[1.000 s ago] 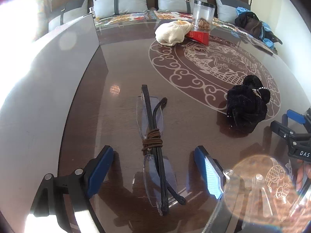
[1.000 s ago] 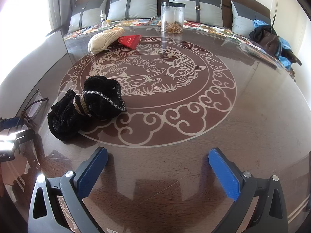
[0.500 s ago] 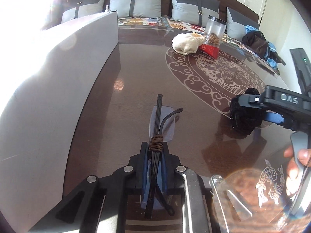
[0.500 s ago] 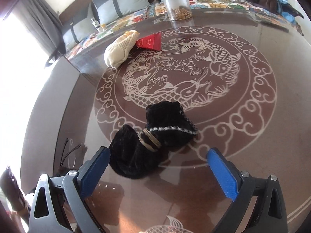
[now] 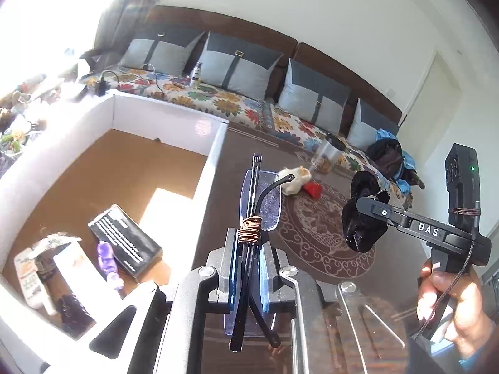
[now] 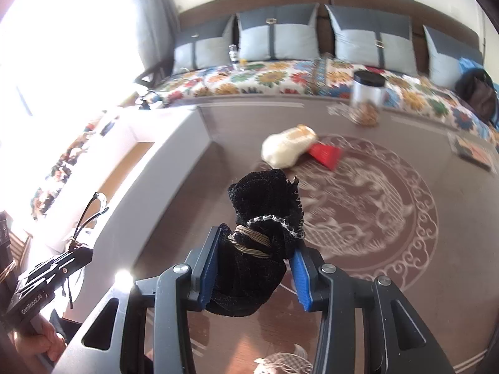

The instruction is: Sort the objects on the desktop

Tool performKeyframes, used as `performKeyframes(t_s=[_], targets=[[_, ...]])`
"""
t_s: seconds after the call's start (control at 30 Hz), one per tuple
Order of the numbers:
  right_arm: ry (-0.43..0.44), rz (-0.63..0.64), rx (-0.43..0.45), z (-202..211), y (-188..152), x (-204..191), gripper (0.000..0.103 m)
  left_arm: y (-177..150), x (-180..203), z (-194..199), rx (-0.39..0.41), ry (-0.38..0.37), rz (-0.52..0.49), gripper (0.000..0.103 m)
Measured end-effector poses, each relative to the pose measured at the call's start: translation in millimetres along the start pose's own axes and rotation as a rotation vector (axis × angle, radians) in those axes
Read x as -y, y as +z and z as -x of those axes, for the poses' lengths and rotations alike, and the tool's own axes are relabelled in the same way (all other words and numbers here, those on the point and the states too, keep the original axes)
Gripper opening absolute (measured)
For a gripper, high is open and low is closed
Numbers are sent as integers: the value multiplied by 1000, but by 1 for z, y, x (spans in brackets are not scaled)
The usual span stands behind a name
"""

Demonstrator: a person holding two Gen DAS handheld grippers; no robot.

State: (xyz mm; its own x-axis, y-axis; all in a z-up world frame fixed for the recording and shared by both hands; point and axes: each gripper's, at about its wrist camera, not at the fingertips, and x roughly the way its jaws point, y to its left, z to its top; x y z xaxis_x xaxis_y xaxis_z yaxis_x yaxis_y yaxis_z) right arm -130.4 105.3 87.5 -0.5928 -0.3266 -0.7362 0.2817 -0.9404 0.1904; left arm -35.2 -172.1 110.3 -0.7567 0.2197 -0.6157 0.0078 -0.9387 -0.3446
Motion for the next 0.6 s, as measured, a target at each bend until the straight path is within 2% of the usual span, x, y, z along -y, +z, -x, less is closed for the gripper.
performKeyframes(t_s=[0.1, 0.2, 0.27, 0.33, 0.37, 0.4, 0.43, 0.47, 0.5, 0.53, 0.6], targets=[[146, 97, 17, -6, 27, -81, 43, 22, -59, 19, 19, 142, 39, 11], [250, 179, -30, -39, 35, -159, 44, 29, -116, 15, -23, 249, 96, 11], [282, 233, -76, -66, 29, -204, 45, 26, -142, -1, -99, 298, 91, 11], [308, 247, -143, -96, 20, -235, 56, 19, -160, -20, -194, 357, 100, 13], [310, 247, -182, -109, 16, -246, 69, 14, -165, -28, -231, 391, 102, 18], [307, 247, -211, -117, 13, -252, 72, 8, -165, -30, -249, 410, 98, 29], [303, 248, -216, -120, 11, -254, 72, 1, -165, -24, -244, 413, 95, 35], [296, 246, -202, -118, 9, -251, 72, -3, -160, -18, -218, 409, 93, 45], [293, 239, -174, -110, 8, -244, 75, -6, -152, -9, -187, 404, 86, 51], [288, 230, -137, -98, 7, -232, 79, -7, -142, 0, -160, 400, 69, 52], [221, 214, -43, -73, 6, -194, 101, -9, -112, 13, -121, 373, 21, 52]])
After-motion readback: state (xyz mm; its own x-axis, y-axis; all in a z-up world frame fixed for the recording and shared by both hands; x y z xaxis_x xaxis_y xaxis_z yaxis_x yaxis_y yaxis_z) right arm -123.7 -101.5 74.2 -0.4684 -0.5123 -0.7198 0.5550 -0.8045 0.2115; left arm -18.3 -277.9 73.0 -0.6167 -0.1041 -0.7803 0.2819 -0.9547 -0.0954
